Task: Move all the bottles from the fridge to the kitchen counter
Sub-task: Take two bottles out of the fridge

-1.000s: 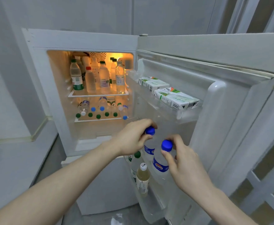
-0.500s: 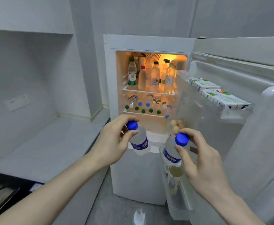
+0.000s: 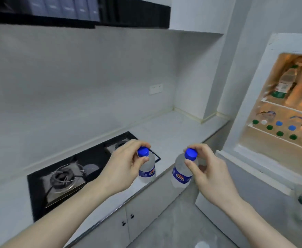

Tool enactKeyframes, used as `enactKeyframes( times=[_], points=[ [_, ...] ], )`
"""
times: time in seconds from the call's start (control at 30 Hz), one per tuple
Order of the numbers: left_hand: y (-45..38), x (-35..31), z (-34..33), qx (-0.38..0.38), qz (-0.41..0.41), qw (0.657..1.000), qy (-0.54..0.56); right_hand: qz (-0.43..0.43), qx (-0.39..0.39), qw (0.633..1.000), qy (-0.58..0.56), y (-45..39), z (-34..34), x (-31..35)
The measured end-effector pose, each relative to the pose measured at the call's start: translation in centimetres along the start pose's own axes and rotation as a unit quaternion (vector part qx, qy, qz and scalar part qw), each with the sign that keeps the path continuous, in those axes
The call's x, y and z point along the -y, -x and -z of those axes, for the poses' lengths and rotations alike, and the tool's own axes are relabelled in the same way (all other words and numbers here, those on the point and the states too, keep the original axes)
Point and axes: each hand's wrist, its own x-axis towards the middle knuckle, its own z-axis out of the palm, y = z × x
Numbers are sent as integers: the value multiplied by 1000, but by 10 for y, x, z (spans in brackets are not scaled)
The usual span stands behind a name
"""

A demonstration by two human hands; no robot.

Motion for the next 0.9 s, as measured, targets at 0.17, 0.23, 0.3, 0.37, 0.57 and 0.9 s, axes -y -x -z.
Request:
enactKeyframes(
  times=[0.17,0.23,0.3,0.37,0.57,0.9],
  points=[
    [79,53,71,-30,96,994,-51,41,108,993,-18,-7,-98,43],
    [109,71,97,-51,140,986,-73,67,154,985,-25,-9,-135,63],
    [133,84,116,-72,176,978,-84,88,192,977,-33,-14,-165,78],
    [156,95,134,-96,220,966,-93,111,225,967,-39,-18,-195,96],
    [234,114,175,-177,353,910,-126,172,334,925,-61,-26,-282,146],
    [378,120,231,-286,529,781,-169,273,473,835,-70,25,-421,231]
  ],
)
